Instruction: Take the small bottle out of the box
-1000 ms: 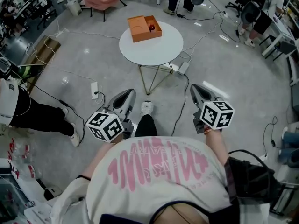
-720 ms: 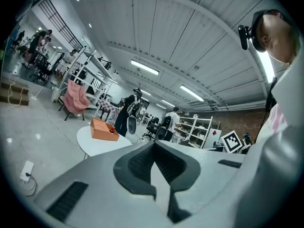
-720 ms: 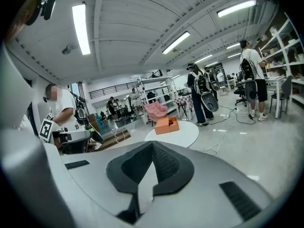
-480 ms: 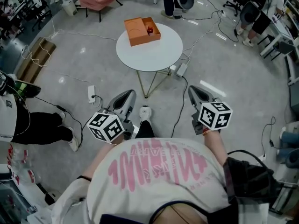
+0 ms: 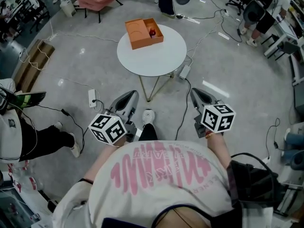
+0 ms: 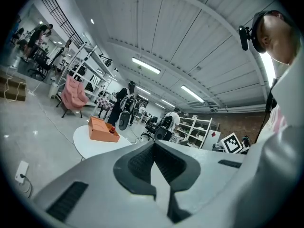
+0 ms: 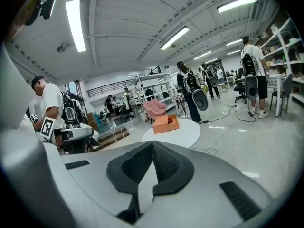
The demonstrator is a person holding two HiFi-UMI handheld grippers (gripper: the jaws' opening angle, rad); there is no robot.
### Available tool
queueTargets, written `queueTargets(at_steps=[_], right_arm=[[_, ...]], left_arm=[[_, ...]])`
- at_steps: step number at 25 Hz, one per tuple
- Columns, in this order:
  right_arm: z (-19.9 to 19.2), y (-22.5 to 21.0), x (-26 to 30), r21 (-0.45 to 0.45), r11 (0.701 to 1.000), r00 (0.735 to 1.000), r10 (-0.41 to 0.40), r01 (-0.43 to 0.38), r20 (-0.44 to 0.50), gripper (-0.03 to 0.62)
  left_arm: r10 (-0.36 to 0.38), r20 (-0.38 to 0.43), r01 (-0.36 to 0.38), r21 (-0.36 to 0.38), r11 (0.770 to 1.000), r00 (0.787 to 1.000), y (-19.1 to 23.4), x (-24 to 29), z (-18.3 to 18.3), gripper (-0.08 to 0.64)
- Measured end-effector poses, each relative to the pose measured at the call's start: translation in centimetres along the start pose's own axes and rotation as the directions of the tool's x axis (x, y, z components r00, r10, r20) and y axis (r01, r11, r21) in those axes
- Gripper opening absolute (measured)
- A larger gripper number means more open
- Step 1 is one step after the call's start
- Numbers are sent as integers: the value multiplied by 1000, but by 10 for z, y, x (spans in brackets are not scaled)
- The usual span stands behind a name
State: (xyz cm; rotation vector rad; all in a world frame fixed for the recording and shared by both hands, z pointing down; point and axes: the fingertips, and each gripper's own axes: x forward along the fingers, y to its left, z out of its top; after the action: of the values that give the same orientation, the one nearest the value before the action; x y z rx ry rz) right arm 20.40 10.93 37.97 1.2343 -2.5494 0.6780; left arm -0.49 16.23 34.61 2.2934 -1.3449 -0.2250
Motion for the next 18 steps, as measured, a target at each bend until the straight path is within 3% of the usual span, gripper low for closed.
queueTargets(at_steps=[18], right_arm=[[1,-28,58,40,999,998,-26,28,-57,5]], left_arm=[[-20,-37,18,-49,999,999,52,61,3,8]])
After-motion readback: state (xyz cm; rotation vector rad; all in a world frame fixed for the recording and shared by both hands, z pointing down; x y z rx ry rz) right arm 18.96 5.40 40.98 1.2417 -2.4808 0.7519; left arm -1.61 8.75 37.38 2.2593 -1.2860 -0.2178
